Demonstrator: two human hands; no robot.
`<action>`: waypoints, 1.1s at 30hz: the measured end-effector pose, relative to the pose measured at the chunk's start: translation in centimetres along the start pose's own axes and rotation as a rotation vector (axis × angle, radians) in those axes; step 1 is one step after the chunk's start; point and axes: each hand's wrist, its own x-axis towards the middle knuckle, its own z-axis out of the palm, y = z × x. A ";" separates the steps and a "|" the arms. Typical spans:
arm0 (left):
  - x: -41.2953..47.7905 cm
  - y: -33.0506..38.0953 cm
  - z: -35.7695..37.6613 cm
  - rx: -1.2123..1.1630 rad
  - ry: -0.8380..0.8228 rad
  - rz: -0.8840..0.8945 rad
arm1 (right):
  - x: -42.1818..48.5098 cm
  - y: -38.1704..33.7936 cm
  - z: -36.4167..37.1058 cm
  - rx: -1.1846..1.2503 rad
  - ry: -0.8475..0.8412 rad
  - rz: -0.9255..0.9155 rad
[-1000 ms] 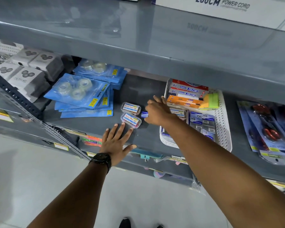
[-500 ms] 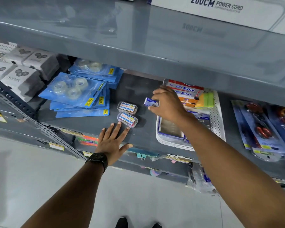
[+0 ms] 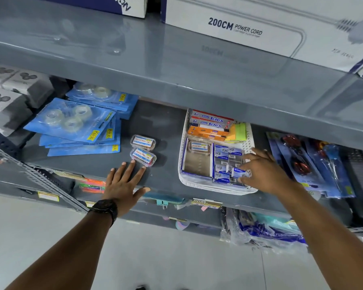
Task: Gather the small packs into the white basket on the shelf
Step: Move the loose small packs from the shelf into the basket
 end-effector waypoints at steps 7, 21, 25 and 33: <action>0.0 0.0 0.1 -0.006 0.009 -0.002 | 0.2 -0.9 1.1 -0.116 -0.082 0.015; -0.1 0.2 -0.3 -0.003 0.002 -0.006 | 1.6 -2.4 1.6 0.179 0.123 -0.051; -0.2 0.3 -0.4 0.017 -0.010 -0.008 | 2.9 -5.3 0.7 0.246 0.162 -0.100; -0.1 0.2 -0.4 0.029 -0.010 -0.010 | 8.4 -17.9 -2.4 0.391 0.351 -0.312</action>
